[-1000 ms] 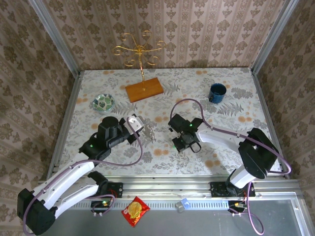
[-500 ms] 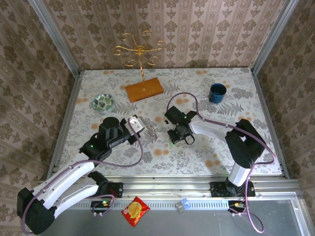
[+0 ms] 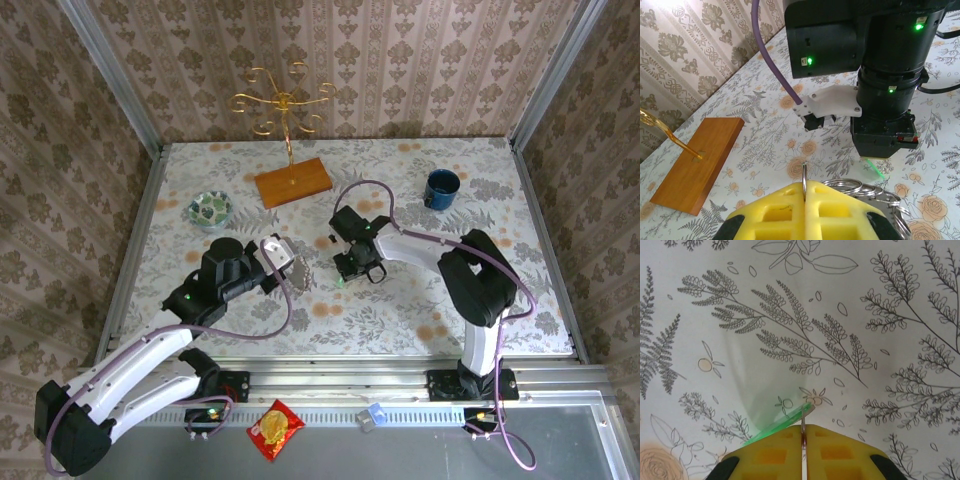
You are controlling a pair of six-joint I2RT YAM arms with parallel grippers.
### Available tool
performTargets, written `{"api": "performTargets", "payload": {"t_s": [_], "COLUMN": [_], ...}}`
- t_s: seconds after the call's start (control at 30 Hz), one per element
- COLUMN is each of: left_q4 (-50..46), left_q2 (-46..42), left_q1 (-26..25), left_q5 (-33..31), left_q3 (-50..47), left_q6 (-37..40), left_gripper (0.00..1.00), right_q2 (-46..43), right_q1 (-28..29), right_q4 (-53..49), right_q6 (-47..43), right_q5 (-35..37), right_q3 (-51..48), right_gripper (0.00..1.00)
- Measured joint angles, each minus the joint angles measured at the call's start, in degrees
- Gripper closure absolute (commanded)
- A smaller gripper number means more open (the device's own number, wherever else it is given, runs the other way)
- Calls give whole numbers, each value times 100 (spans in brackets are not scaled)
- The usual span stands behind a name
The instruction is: Put the keys on the keyring
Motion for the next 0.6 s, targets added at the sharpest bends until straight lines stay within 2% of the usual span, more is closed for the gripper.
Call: {"api": "performTargets", "payload": {"t_s": [0.37,0.6], "left_q4": [0,2], "left_q2": [0,0], "left_q1": [0,0], "left_q5": [-22,-61], "left_q3": [0,-9], "left_q6": [48,63], "left_gripper": [100,100], "right_q2": [37,37], "right_q1": [-52,-87], "right_q4": [42,44], "right_q6": [-2,37], "right_q5": [-42,-66], "right_q3": [190,199], "right_gripper": [72,70]}}
